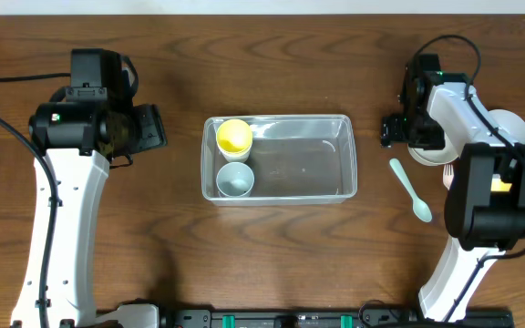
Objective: Pack container
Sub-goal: 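Grasp the white bowl rim with the right gripper, then carry the white bowl into the container's right side, release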
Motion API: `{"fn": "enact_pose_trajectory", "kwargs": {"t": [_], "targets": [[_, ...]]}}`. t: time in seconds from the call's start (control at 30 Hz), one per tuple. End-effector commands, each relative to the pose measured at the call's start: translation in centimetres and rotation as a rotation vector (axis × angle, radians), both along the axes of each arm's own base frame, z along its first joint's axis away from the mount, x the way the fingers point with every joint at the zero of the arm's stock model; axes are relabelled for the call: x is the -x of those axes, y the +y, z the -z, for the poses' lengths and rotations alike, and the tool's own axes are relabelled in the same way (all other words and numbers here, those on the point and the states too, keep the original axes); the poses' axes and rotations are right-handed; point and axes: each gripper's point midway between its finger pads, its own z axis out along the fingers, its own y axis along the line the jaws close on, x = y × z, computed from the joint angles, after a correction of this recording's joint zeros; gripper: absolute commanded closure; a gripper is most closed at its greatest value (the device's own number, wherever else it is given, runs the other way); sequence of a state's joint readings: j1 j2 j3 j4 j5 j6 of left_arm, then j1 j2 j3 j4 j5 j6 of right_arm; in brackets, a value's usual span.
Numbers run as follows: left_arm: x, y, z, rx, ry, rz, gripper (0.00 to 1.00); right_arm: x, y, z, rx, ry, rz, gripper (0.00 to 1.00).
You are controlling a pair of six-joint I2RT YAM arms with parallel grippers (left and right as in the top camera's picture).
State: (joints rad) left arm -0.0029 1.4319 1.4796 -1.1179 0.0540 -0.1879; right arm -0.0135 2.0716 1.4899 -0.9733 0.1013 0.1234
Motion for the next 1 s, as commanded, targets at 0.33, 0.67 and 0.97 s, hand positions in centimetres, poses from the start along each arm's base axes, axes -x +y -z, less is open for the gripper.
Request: {"fn": "enact_pose_trajectory", "kwargs": {"t": [0.33, 0.67, 0.97], "targets": [[0.0, -0.1, 0.1, 0.016, 0.004, -0.013, 0.34, -0.4, -0.3, 0.2, -0.001, -0.012, 0.009, 0.89], [0.0, -0.1, 0.1, 0.016, 0.004, -0.013, 0.33, -2.5, 0.5, -5.4, 0.001, -0.118, -0.027, 0.99], [0.0, -0.1, 0.1, 0.016, 0.004, -0.013, 0.34, -2.1, 9.6, -20.0, -0.106, -0.414, -0.416, 0.99]]}}
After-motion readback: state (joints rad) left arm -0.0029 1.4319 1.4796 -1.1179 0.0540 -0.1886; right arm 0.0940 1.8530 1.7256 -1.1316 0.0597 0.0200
